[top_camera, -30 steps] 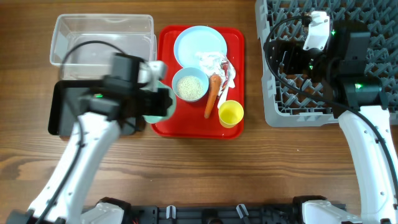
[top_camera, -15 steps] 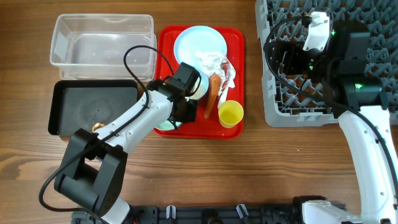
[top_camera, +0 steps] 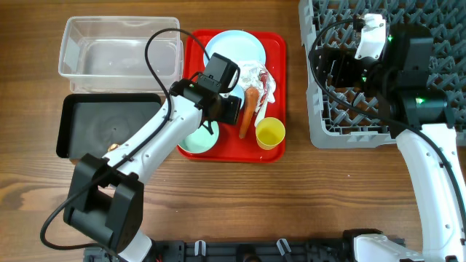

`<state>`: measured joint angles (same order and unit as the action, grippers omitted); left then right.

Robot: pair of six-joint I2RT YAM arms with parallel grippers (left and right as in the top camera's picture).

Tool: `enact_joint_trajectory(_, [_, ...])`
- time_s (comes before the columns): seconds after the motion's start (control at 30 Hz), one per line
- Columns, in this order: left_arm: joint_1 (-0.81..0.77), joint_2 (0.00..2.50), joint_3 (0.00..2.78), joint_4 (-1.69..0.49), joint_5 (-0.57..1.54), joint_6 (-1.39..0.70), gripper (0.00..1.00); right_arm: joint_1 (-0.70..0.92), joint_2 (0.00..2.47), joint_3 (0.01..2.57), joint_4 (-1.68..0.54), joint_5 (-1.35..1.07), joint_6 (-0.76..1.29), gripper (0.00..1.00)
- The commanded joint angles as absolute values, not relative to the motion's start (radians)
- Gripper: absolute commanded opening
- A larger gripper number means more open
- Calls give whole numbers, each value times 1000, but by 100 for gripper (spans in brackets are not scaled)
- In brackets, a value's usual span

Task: Sort waste into correct bins and load items into the dishwasher rack
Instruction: 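Grasp the light-blue bowl of rice with the left gripper, then tip the rice out of the bowl onto the black tray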

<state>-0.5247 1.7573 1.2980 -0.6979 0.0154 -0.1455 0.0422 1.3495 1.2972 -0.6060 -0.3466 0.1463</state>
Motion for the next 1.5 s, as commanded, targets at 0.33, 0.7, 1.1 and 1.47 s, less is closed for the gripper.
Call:
enact_joint_trajectory(0.33, [-525,1917,1311,-569,6,154,62,38,1353,1317,-604,-329,156,99])
enact_joint_trajectory(0.7, [-528,1980,1309,-548,9,150,45,38,1353,1317,-631,-329,155,99])
enact_joint_trajectory(1.1, [-530,1969,1314,-482,9,150,4,38,1353,1317,-634,-329,156,99])
enact_joint_trajectory(1.47, [-491,1707,1317,-512,10,-51,4,38,1353,1317,-638,-281,156,99])
